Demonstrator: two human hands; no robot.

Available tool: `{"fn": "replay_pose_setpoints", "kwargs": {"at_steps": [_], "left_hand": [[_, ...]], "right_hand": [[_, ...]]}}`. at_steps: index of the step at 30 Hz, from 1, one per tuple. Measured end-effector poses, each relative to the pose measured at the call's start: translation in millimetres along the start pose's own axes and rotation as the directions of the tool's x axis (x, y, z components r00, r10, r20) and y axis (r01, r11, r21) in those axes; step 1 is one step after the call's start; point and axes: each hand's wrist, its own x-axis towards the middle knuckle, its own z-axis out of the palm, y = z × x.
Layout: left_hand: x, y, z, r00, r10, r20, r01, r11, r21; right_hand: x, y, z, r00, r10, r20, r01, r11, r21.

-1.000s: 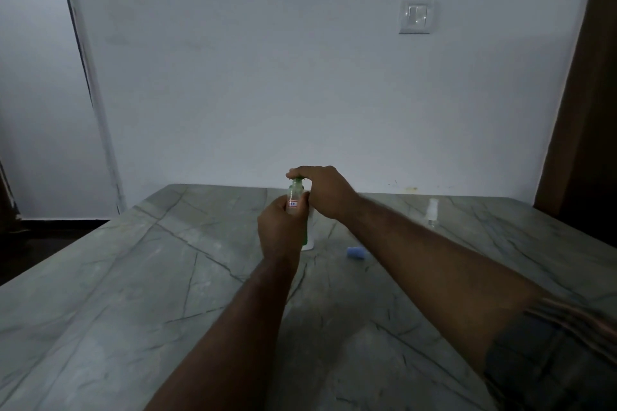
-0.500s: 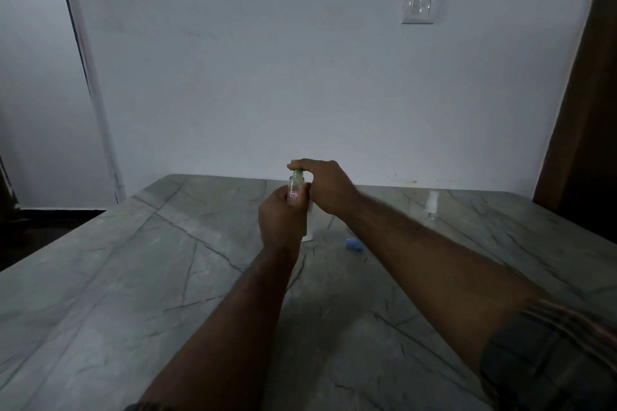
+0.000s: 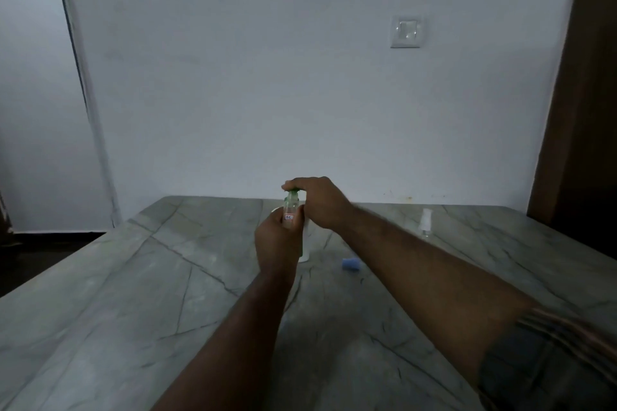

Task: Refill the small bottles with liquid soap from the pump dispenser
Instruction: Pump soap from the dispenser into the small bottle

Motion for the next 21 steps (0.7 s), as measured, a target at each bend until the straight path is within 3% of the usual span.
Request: {"fn": "replay_pose_setpoints", "kwargs": {"at_steps": [5, 10, 14, 21], "left_hand": [[0.8, 1.8, -0.4, 1.000, 0.001, -0.008, -0.001, 1.000, 0.010], [-0.5, 5.0, -1.0, 1.000, -0.006, -0.016, 0.006, 1.000, 0.005], [2.1, 3.8, -0.3, 1.000, -0.015, -0.003, 0.015, 1.000, 0.007], [1.1, 6.3, -1.9, 1.000, -0.010, -0.012, 0.011, 0.999, 0.031]], "right_hand": [[-9.9, 1.1, 9.7, 0.997, 0.027, -0.076, -0.023, 0.998, 0.062], [2.2, -1.7, 0.7, 1.000, 0.004, 0.001, -0.004, 0.999, -0.048], [-7.4, -0.4, 8.6, 0.997, 0.031, -0.069, -0.029, 0.999, 0.027], [-1.8, -3.1, 2.1, 1.000, 0.027, -0.013, -0.027, 1.000, -0.015]]}}
